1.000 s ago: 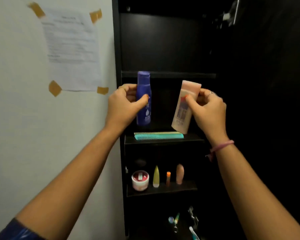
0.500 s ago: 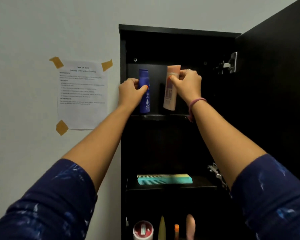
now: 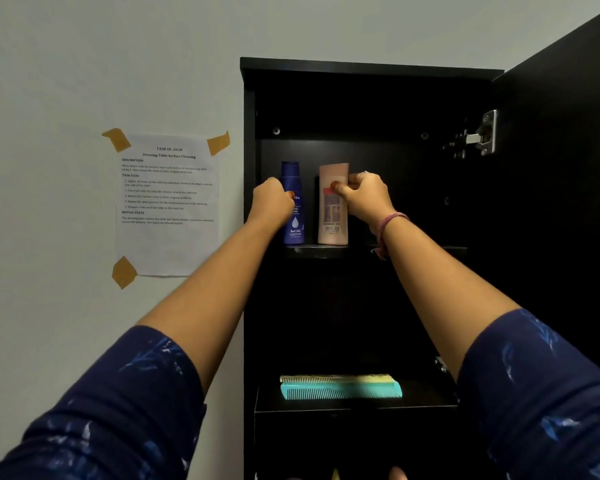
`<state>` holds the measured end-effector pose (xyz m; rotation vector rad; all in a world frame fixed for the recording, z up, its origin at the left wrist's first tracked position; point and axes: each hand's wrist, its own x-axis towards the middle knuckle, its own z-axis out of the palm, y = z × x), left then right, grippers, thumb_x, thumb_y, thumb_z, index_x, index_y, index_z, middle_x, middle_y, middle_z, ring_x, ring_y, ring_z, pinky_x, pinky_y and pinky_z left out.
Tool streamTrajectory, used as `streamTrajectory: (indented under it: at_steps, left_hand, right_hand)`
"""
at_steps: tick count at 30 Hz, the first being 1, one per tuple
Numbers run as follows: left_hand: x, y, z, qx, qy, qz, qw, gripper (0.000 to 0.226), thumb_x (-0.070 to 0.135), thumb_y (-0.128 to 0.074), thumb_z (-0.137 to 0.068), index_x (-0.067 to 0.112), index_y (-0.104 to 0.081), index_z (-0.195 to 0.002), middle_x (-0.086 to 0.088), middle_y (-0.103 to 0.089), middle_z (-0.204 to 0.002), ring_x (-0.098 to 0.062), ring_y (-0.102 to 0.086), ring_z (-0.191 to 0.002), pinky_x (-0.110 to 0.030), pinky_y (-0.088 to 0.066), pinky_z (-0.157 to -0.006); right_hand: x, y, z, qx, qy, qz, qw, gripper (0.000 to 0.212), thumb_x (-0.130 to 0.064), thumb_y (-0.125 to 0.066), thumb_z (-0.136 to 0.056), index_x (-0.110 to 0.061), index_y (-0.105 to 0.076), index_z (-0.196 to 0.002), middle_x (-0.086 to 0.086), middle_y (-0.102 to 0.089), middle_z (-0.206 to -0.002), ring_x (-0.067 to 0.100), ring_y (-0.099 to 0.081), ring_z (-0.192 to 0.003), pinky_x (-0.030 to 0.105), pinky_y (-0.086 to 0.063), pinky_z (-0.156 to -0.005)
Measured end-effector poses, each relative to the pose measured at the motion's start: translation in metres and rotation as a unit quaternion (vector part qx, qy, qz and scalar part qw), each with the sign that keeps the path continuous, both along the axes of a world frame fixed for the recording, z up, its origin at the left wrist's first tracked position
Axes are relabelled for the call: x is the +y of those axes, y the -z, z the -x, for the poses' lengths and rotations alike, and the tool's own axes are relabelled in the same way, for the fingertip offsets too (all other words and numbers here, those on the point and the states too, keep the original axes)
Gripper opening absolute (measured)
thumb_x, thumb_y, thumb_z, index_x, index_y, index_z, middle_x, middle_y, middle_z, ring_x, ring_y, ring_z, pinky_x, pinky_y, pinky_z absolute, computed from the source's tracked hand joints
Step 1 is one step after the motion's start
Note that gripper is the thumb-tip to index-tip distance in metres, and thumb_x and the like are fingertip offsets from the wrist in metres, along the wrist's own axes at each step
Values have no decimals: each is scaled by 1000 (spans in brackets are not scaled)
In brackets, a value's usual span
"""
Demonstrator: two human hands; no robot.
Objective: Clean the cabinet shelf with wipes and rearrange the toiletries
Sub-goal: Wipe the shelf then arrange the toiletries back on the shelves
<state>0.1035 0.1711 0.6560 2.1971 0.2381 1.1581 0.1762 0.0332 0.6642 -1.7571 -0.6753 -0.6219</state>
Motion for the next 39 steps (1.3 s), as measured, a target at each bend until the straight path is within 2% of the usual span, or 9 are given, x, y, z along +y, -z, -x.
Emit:
streamTrajectory:
  at_steps: [9, 19, 25, 29, 31, 33, 36, 39]
  left_hand:
    - [-4, 4, 8, 34, 10, 10, 999, 49, 16, -54, -93, 3, -33, -136, -19, -46, -137, -33, -49, -123, -39, -44, -97]
    - [-11, 10, 19, 41, 19, 24, 999, 49, 15, -55, -92, 5, -34, -135, -18, -48, -134, -32, -52, -120, -37, -45, -95]
    - [-15, 15, 25, 45, 13, 21, 999, 54, 17, -58, -91, 3, -32, -137, -18, -47, -136, -32, -50, -122, -36, -43, -98]
    - [-16, 18, 30, 46, 6, 13, 999, 55, 18, -62, -88, 4, -35, -134, -18, -49, -134, -32, -52, -120, -35, -45, -96]
    - [-18, 21, 34, 41, -2, 8, 999, 56, 19, -65, -86, 4, -37, -133, -18, -49, -134, -31, -52, -120, -35, -45, -95]
    - [-22, 28, 41, 25, -10, -3, 1000, 60, 18, -66, -85, 4, -35, -135, -16, -47, -135, -30, -50, -122, -33, -45, -96]
    - [-31, 42, 58, -21, -12, -34, 999, 69, 16, -65, -86, 4, -26, -142, -15, -41, -138, -28, -46, -125, -31, -42, -99]
    - [-40, 66, 75, -62, -12, -72, 995, 74, 18, -64, -87, 5, -20, -146, -14, -39, -139, -24, -44, -126, -27, -39, -103]
  right_hand:
    - [0, 6, 3, 28, -18, -14, 999, 37, -22, -64, -88, -8, -55, -121, 9, -63, -118, 22, -61, -109, 39, -52, -94]
    - [2, 13, 10, 39, 3, 14, 999, 51, -22, -66, -86, -8, -47, -131, 9, -59, -125, 23, -58, -115, 38, -50, -96]
    - [-2, 17, 11, 30, 14, 24, 999, 52, -24, -69, -84, -8, -48, -128, 9, -60, -125, 22, -58, -115, 33, -50, -91]
    - [-10, 20, 12, 29, 33, 21, 999, 63, -27, -70, -82, -6, -43, -135, 9, -58, -128, 22, -55, -119, 35, -48, -99]
    - [-15, 25, 14, 29, 39, 8, 999, 64, -28, -71, -82, -6, -43, -135, 9, -58, -128, 21, -54, -119, 34, -46, -101]
    - [-22, 34, 20, 23, 43, -25, 999, 60, -26, -71, -83, -7, -46, -134, 7, -60, -125, 17, -56, -115, 28, -46, -98]
    - [-32, 55, 30, 8, 43, -115, 992, 48, -21, -70, -84, -9, -53, -127, 4, -63, -118, 8, -57, -100, 20, -47, -90]
    - [-42, 87, 42, 0, 39, -195, 980, 39, -17, -69, -85, -10, -58, -121, 1, -65, -110, 7, -61, -99, 19, -49, -90]
